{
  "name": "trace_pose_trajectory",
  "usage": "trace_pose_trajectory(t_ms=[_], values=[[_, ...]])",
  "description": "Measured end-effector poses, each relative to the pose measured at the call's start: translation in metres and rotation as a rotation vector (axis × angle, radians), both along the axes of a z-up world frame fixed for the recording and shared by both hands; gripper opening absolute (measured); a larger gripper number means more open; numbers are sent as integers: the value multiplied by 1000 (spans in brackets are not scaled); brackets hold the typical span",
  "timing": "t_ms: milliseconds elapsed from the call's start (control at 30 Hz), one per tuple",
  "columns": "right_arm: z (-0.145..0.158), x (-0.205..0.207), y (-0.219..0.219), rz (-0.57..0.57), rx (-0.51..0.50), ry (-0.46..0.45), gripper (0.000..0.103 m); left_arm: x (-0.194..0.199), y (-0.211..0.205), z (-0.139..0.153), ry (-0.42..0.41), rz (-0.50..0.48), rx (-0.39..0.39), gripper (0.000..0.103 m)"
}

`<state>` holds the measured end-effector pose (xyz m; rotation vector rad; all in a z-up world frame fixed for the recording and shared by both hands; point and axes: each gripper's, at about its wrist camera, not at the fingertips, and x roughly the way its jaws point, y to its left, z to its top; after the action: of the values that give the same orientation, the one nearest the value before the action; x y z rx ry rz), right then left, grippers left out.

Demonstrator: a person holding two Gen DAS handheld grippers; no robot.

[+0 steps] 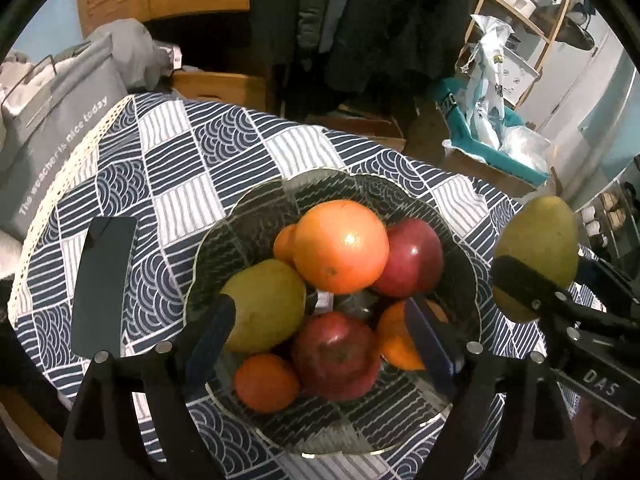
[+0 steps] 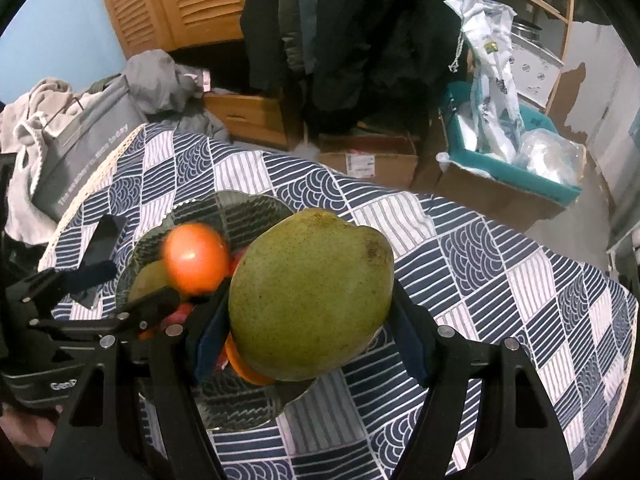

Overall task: Organize fruits
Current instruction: 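Lower the tangerine and yellow pear onto the plate and open both tools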

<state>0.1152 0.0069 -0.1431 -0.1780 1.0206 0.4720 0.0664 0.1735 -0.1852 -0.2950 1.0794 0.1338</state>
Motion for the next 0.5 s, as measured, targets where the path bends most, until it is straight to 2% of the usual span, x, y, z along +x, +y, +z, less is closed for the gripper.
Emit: trace_pose_trajectory(t_ms=[500], values=[[-28, -10, 34, 83, -4, 81, 73, -31, 28, 14, 17, 89, 37, 87]])
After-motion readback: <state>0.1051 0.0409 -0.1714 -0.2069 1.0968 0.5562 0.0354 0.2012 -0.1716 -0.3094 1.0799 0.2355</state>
